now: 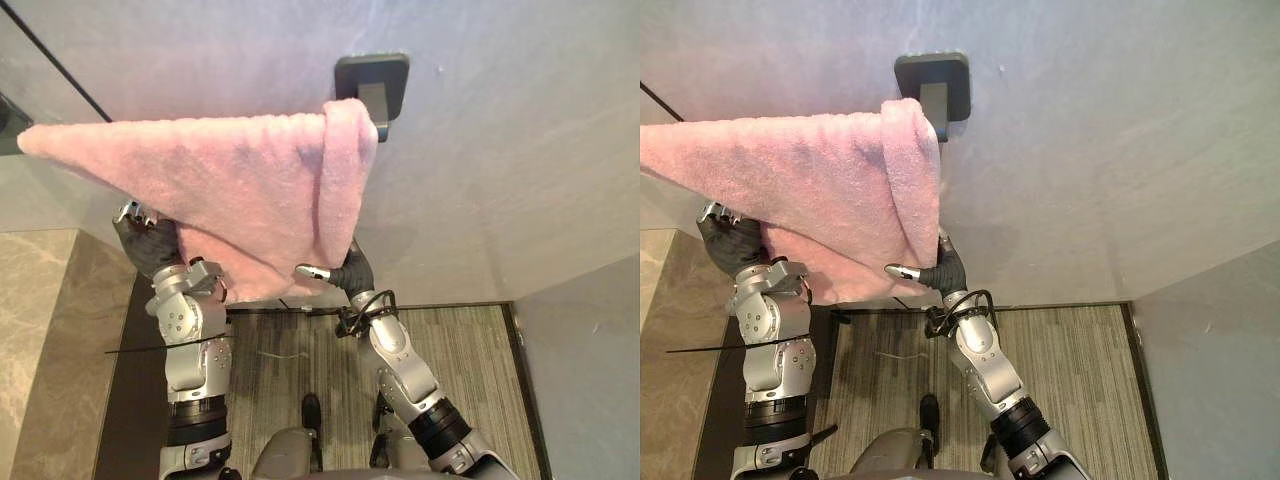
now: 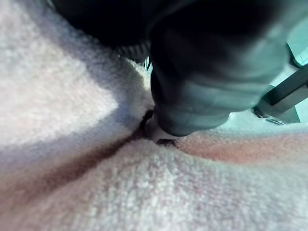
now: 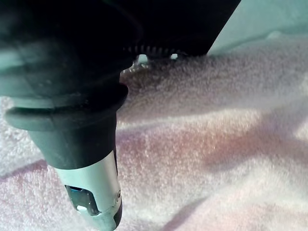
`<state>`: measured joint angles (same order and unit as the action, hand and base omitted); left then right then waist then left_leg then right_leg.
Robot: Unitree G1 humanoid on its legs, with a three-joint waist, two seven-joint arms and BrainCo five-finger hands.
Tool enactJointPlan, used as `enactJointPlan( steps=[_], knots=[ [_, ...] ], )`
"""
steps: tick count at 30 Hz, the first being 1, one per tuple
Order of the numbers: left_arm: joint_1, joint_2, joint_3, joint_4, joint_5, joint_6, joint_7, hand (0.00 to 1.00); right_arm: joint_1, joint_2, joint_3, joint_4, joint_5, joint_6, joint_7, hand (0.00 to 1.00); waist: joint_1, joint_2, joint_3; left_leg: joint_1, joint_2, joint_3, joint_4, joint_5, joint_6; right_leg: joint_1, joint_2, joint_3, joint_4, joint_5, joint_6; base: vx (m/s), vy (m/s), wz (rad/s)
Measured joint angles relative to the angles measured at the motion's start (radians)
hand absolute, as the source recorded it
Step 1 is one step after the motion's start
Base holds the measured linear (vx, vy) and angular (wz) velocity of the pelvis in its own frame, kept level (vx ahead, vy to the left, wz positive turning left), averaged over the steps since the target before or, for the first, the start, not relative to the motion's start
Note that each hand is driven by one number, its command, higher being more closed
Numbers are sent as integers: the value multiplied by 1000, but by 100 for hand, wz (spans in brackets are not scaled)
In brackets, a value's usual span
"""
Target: Organize washtable
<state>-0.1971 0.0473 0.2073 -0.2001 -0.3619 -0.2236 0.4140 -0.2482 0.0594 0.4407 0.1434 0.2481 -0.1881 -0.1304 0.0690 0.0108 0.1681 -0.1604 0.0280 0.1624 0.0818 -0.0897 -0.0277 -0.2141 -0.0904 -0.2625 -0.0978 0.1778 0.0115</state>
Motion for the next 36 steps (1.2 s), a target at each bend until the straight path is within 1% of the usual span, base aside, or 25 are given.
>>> enactJointPlan(
  steps=[4, 9, 15, 22, 25, 26, 27, 29, 31, 36],
  knots=[
    [0, 0, 14, -37, 0, -1, 4, 100, -31, 0, -26, 22, -36, 0, -3, 100, 0, 6, 9, 3, 0, 1, -5, 2, 1, 0, 0, 1, 0, 0, 0, 0, 0, 0],
    [0, 0, 39, -70, 1, -4, 5, 100, -38, 0, -34, 39, -37, 1, -2, 100, 0, 6, 10, 10, 0, 3, -16, 6, -1, 1, 1, 4, 0, 0, 0, 0, 0, -1],
    [-1, 2, 46, -77, 2, -7, 4, 100, -49, 0, -33, 39, -36, 1, -2, 100, 1, 7, 10, 22, -1, 1, -25, 8, 0, 7, 1, 7, 0, 0, 0, 2, 2, -1],
    [-3, 4, 111, -78, 2, -7, 7, 100, -84, 3, 13, 44, -35, 1, 0, 100, 3, 16, 15, 35, -2, -2, -38, 13, -1, 15, 1, 5, 0, 0, 0, 0, 0, 0],
    [-21, 4, 146, -84, 2, -9, 28, 100, -112, 14, 47, 83, -35, 2, 1, 100, 8, 17, 16, 36, -2, -8, -38, 13, -2, 18, 1, 0, 0, 0, 0, 12, 15, 5],
    [-25, 6, 158, -85, 2, -15, 30, 100, -115, 17, 54, 84, -35, 2, 3, 0, 12, 17, 16, 36, -1, -10, -39, 13, -2, 19, 1, -1, 0, 0, 0, 13, 17, 4],
    [-25, 7, 159, -89, 2, -20, 36, 100, -115, 24, 55, 84, -34, 2, 2, 0, 21, 17, 16, 36, -1, -11, -39, 13, -2, 19, 2, -2, 0, 0, 0, 0, 0, 0],
    [-25, 7, 161, -106, 3, -20, 47, 100, -122, 28, 56, 88, -31, 2, 2, 0, 29, 18, 20, 34, -1, -15, -39, 14, -3, 20, 1, -6, 0, 0, 0, 12, 15, 6],
    [-25, 9, 172, -128, 19, -27, 47, 100, -142, 34, 56, 95, -24, 2, 1, 0, 29, 18, 34, 34, -1, -22, -41, 17, -7, 22, 0, -11, 0, 0, 0, 3, 18, 10],
    [-25, 9, 179, -128, 20, -27, 46, 100, -161, 39, 55, 122, -23, 2, -1, 0, 29, 19, 35, 34, -1, -24, -45, 17, -7, 22, 1, -12, 0, 0, 0, 1, 3, 1]
  ],
)
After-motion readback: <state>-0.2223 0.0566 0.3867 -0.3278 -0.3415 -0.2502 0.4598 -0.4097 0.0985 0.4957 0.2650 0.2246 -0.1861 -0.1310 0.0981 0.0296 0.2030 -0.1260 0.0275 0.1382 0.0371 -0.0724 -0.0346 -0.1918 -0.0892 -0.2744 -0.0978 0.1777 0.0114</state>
